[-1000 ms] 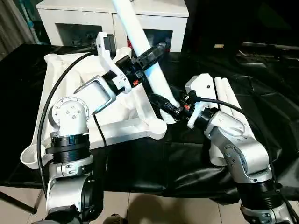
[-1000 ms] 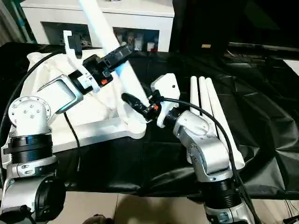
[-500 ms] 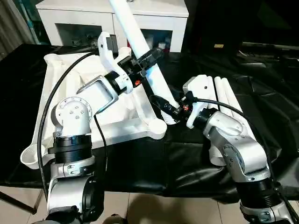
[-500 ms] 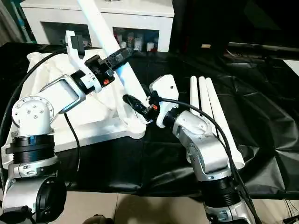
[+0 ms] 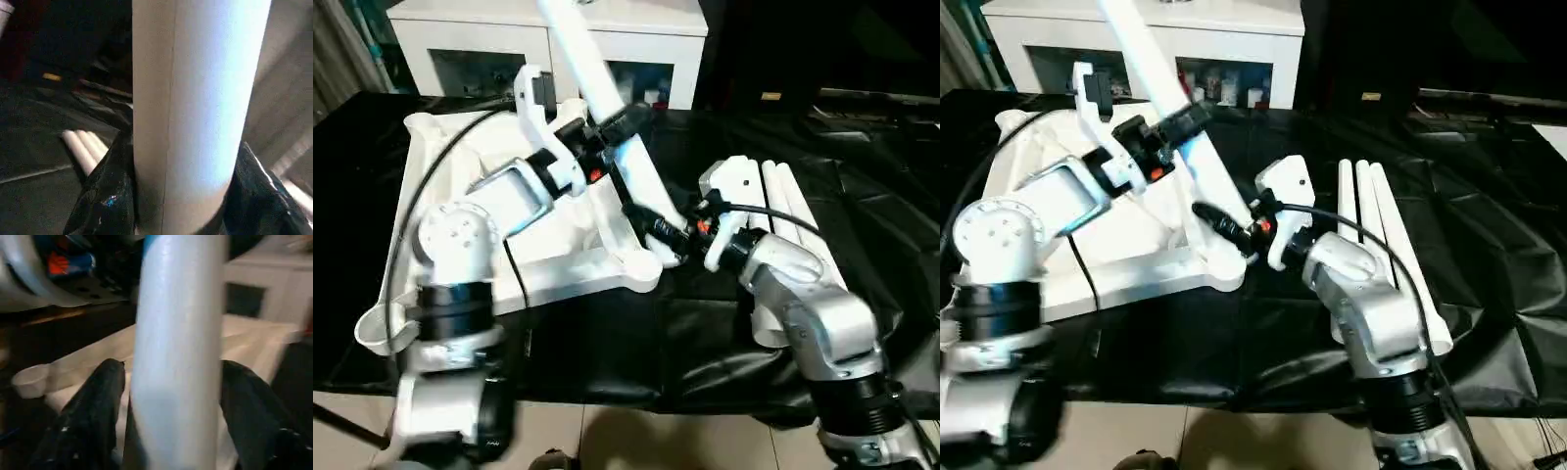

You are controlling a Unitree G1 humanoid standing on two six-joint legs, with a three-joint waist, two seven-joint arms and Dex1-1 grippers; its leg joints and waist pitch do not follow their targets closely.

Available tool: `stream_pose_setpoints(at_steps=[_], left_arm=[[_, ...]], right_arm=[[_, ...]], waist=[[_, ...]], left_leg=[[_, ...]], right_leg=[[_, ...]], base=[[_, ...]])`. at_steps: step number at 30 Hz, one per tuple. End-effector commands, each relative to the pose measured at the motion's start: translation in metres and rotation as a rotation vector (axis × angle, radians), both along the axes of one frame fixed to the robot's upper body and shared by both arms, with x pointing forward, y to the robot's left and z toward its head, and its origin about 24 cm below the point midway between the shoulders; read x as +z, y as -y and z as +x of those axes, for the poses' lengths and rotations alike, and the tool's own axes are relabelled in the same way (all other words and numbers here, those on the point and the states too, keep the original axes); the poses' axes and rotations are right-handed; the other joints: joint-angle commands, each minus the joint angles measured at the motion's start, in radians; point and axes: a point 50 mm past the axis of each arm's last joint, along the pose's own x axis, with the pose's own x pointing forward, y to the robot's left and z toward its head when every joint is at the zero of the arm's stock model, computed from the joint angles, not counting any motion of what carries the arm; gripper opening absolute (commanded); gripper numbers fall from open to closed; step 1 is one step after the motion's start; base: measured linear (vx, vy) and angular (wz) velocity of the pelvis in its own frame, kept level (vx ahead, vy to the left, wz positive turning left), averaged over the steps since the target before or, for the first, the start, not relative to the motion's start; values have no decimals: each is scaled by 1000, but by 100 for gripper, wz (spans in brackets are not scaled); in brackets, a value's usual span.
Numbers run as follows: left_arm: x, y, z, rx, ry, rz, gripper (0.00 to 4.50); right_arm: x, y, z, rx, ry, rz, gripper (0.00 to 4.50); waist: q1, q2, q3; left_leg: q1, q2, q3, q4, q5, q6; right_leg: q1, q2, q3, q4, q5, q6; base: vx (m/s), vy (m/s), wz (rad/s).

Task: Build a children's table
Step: Pick table leg

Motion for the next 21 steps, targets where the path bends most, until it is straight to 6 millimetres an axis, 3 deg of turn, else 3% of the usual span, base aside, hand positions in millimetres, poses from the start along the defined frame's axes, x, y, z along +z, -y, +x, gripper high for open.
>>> stream_pose_setpoints(at_steps=[1, 6, 13, 21], left_arm=[[9, 6, -6, -106, 58, 7, 185], [14, 8, -15, -296, 163, 88, 185], [20, 9, -13, -352, 204, 80, 185], [20, 10, -14, -401, 234, 73, 185]], right_arm=[[10, 5, -3, 69, -8, 9, 310], [18, 19, -8, 250, -106, -18, 310], [16, 21, -12, 332, -171, -51, 310], [9, 17, -15, 363, -241, -51, 235]], waist=[[1, 4, -76], [2, 4, -77], [4, 0, -77], [5, 1, -80]], left_leg=[[30, 43, -20, -69, -172, 2], [29, 43, -19, -67, -161, 6], [28, 45, -18, -65, -156, 0], [29, 45, -17, -63, -146, 2]], right_leg=[[50, -54, 41, -78, -76, -198], [52, -57, 41, -77, -67, -215], [53, -61, 41, -75, -67, -240], [53, -62, 39, -72, -49, -252]], base=[[0, 0, 0], [0, 0, 0], [0, 0, 0], [0, 0, 0]])
